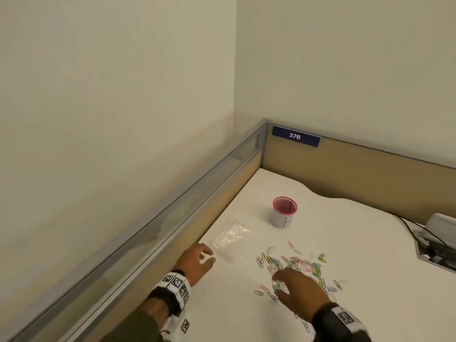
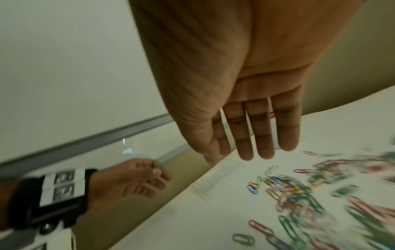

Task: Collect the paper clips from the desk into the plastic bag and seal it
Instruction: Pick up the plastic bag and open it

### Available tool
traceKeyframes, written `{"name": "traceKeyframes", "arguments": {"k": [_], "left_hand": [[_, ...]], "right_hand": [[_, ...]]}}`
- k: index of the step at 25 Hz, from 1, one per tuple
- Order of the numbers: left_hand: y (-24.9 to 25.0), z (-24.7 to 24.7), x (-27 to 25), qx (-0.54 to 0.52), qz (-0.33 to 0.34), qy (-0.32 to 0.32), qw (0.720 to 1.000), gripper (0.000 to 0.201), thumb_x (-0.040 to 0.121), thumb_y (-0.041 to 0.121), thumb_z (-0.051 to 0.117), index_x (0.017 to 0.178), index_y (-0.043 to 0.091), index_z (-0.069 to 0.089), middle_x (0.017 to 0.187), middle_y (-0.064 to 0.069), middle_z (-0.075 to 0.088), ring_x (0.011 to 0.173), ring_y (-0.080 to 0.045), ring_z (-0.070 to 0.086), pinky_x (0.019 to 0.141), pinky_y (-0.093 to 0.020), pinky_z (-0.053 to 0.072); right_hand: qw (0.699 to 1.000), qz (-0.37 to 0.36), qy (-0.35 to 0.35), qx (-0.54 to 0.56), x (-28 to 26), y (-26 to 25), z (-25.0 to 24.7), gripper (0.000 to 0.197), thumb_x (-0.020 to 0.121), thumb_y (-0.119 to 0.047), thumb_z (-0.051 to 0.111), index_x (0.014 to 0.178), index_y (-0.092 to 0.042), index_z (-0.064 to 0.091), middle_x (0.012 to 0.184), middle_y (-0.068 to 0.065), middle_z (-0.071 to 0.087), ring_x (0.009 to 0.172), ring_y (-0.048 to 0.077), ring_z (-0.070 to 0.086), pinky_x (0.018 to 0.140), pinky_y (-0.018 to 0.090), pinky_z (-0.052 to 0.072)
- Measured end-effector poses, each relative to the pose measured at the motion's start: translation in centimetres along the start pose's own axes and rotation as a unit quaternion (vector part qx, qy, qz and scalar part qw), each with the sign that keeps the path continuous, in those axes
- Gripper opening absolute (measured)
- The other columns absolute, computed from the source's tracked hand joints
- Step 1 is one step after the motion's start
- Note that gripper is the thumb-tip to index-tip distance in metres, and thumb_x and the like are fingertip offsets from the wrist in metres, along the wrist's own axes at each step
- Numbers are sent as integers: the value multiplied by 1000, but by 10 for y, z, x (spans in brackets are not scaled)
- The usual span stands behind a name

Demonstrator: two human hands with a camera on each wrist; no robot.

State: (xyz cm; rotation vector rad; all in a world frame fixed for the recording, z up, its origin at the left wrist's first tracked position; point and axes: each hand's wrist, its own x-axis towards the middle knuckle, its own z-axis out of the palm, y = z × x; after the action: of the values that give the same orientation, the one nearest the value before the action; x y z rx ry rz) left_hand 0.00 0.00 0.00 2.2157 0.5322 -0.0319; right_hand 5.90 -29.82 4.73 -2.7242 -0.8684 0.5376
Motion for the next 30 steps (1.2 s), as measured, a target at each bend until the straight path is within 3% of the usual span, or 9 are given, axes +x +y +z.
{"name": "traceKeyframes", "arguments": {"k": [3, 8, 11, 15, 17, 19, 21, 25, 30], "left_hand": [[4, 6, 48, 86, -11, -35, 996, 34, 88, 43, 68, 118, 29, 60, 129, 8, 58, 114, -13, 59, 100, -33, 51], [5, 15, 101, 226, -36, -90, 969, 73, 82, 59, 68, 142, 22, 50, 142, 2, 56, 129, -22, 56, 105, -36, 48], [4, 20, 116, 251, -40, -100, 962, 65, 85, 51, 69, 138, 18, 52, 140, -2, 58, 127, -24, 58, 103, -36, 50], [4, 24, 128, 260, -51, -131, 955, 31, 90, 31, 66, 116, 14, 65, 119, -4, 71, 109, -24, 67, 91, -34, 56], [6, 24, 128, 213, -50, -135, 966, 17, 90, 21, 60, 103, 12, 66, 107, -5, 72, 98, -25, 69, 84, -33, 56], [6, 24, 127, 107, -49, -117, 986, 4, 89, 20, 60, 87, 18, 58, 90, -1, 67, 84, -22, 65, 81, -35, 57], [10, 21, 122, -14, -54, -98, 994, 14, 90, 22, 65, 82, 20, 54, 84, 0, 70, 78, -23, 70, 77, -36, 60], [28, 14, 107, -189, -55, -105, 975, 13, 93, 17, 66, 92, 9, 57, 84, -11, 78, 66, -21, 75, 61, -31, 63], [52, 14, 80, -338, -66, -107, 933, 21, 95, 25, 68, 93, 5, 60, 91, -21, 78, 71, -30, 75, 65, -37, 64]], "right_hand": [[999, -6, -27, -23, 71, -28, 4, 47, 90, -38, 54, 135, -29, 44, 136, -3, 49, 124, 18, 47, 102, 32, 42], [997, 24, -65, -31, 144, -59, 37, 62, 87, -35, 59, 143, -25, 35, 152, 3, 33, 138, 25, 35, 111, 41, 36], [995, 41, -84, -38, 160, -72, 51, 64, 86, -35, 59, 144, -24, 34, 157, 4, 24, 142, 26, 29, 114, 43, 33], [994, 60, -87, -36, 167, -80, 63, 62, 85, -35, 60, 140, -19, 38, 155, 7, 27, 139, 28, 32, 111, 44, 36], [994, 69, -78, -28, 165, -82, 65, 62, 84, -36, 60, 139, -19, 39, 154, 8, 28, 139, 28, 32, 111, 44, 36], [996, 78, -50, -14, 163, -84, 62, 61, 85, -39, 61, 139, -22, 39, 152, 7, 32, 135, 28, 37, 109, 44, 38], [997, 81, 3, 1, 159, -84, 54, 57, 86, -42, 60, 137, -24, 42, 146, 5, 41, 128, 27, 45, 103, 42, 43], [993, 74, 78, 46, 146, -82, 30, 40, 89, -44, 56, 124, -27, 54, 125, -2, 58, 110, 19, 57, 92, 33, 48], [986, 73, 132, 75, 126, -74, 8, 22, 96, -33, 47, 103, -20, 63, 104, 0, 64, 89, 18, 59, 75, 26, 45]]}}
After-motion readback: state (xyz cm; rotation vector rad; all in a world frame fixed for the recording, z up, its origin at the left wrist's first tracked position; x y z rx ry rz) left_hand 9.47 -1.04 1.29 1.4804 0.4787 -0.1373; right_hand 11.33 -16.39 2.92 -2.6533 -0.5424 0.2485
